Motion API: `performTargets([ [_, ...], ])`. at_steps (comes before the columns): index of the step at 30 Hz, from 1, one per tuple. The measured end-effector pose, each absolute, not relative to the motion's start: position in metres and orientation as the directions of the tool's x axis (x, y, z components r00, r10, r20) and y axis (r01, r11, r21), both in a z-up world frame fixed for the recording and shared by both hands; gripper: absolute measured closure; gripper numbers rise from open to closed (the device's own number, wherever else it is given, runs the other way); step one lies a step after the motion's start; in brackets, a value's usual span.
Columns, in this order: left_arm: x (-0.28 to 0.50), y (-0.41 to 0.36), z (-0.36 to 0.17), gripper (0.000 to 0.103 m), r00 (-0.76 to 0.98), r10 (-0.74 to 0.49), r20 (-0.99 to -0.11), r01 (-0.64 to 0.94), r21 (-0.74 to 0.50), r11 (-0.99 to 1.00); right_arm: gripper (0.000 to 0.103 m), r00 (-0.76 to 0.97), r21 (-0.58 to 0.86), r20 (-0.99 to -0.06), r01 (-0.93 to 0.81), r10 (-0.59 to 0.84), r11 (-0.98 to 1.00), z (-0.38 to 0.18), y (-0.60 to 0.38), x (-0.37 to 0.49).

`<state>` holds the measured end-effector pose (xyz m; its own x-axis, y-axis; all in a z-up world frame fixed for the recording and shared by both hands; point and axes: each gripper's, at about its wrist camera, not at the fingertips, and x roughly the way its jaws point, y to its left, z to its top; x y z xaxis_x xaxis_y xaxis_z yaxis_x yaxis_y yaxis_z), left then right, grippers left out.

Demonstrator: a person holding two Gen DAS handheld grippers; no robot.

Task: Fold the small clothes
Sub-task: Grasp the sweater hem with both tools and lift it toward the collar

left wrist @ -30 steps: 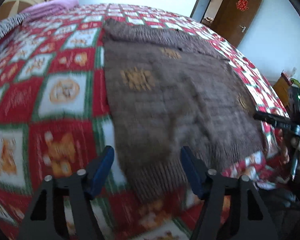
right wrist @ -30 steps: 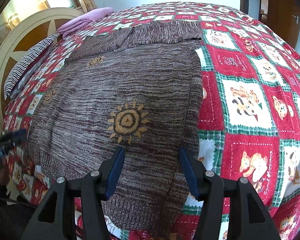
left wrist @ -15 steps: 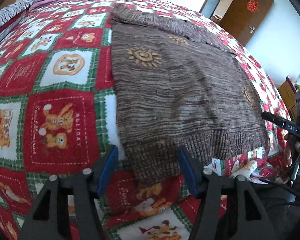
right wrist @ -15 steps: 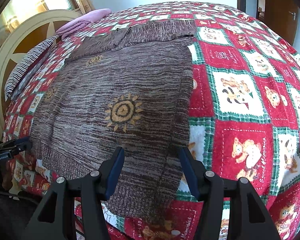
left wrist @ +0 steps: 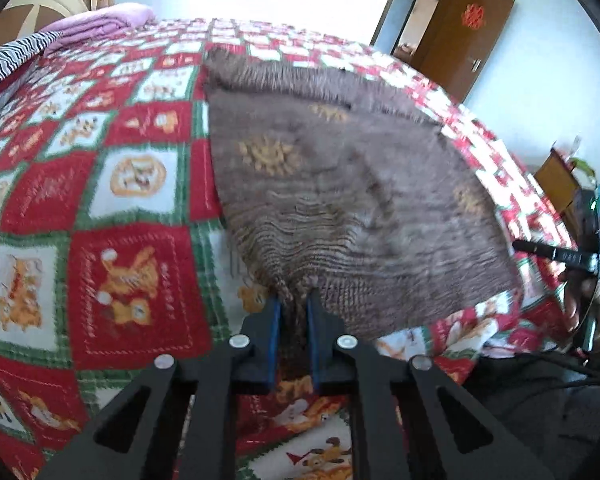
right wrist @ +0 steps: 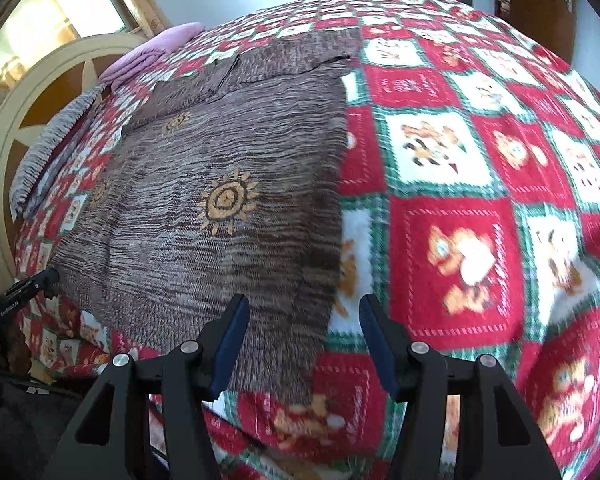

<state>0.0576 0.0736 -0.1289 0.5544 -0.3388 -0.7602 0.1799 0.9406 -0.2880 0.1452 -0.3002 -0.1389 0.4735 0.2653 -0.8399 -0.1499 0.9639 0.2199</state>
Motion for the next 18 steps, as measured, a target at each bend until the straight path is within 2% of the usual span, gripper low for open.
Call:
performTargets([
  [7, 0.058, 0.08, -0.134, 0.091, 0.54, -0.392, -0.745, 0.198, -0.34, 0.919, 0.044, 0.424, 0.247, -0.86, -0.142, 0.285, 0.959, -0.149, -0.303, 0.13],
  [10, 0.061, 0.081, -0.14, 0.091, 0.531, -0.389, -0.753, 0.185, -0.345, 0.92, 0.045, 0.385, 0.296, -0.863, -0.138, 0.326, 0.945, -0.16, -0.303, 0.128],
  [14, 0.062, 0.087, -0.143, 0.091, 0.532, -0.384, -0.754, 0.17, -0.35, 0.921, 0.045, 0.398, 0.29, -0.859, -0.144, 0.324, 0.946, -0.162, -0.299, 0.124],
  [16, 0.062, 0.088, -0.145, 0.091, 0.532, -0.387, -0.753, 0.167, -0.355, 0.92, 0.058, 0.386, 0.283, -0.862, -0.172, 0.329, 0.944, -0.164, -0.293, 0.122],
  [18, 0.062, 0.088, -0.147, 0.091, 0.53, -0.389, -0.754, 0.167, -0.357, 0.919, 0.059, 0.386, 0.263, -0.865, -0.194, 0.32, 0.945, -0.166, -0.288, 0.12],
])
